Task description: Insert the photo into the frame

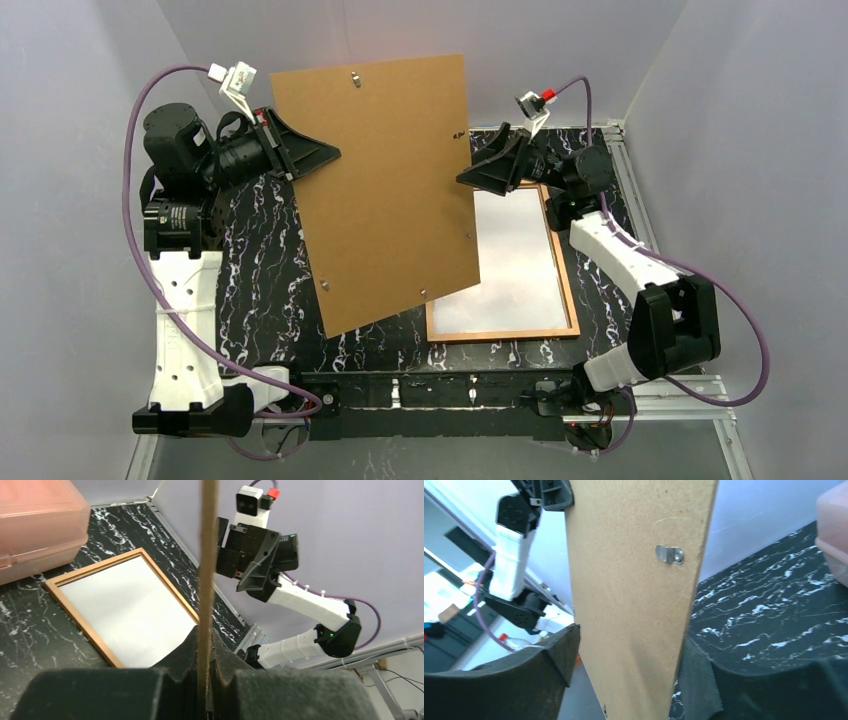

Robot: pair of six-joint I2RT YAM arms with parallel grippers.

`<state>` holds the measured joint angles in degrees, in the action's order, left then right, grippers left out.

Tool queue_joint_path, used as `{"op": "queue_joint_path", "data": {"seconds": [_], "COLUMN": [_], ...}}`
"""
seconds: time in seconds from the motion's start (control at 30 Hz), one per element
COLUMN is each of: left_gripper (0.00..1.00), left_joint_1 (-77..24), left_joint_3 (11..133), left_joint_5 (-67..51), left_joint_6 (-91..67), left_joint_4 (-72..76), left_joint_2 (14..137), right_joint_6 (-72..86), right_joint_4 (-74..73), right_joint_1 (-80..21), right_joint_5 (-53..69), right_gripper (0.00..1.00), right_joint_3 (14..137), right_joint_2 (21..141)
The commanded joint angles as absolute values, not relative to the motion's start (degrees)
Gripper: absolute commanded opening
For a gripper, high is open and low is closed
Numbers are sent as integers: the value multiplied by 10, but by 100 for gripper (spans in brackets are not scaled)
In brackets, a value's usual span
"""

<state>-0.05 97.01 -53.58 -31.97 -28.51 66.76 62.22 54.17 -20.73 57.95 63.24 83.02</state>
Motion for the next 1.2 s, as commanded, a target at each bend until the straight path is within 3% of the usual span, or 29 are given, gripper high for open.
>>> {"op": "queue_joint_path", "data": {"seconds": [0.0,0.23,0.37,0.5,0.6,0.63,0.9,1.17], "left_gripper": [0,0,1,46,93,98,99,98], "left_joint_1": [-1,-1,-1,-1,-1,-1,22,22], "left_joint_3": [958,916,911,916,939,947,923,852], "left_joint_5": [-560,-579,-590,-577,-543,-527,-414,-391], "left_joint_6": [-355,-414,-423,-395,-334,-306,-135,-15], "left_joint_4": [-228,-151,-143,-180,-270,-304,-437,-479], "left_joint_2": [658,661,675,683,695,699,688,691], "right_joint_6": [820,875,875,815,710,662,463,280], "right_joint_4": [810,869,851,732,544,478,22,-270], "right_joint_1": [-208,-214,-216,-214,-206,-204,-147,-74], "right_joint_5": [585,559,558,554,534,529,464,399], "right_gripper": [69,40,1,1,1,1,1,1], "right_joint_3": [605,583,583,587,600,608,675,738], "right_joint_2": [836,821,809,788,764,756,716,715]}}
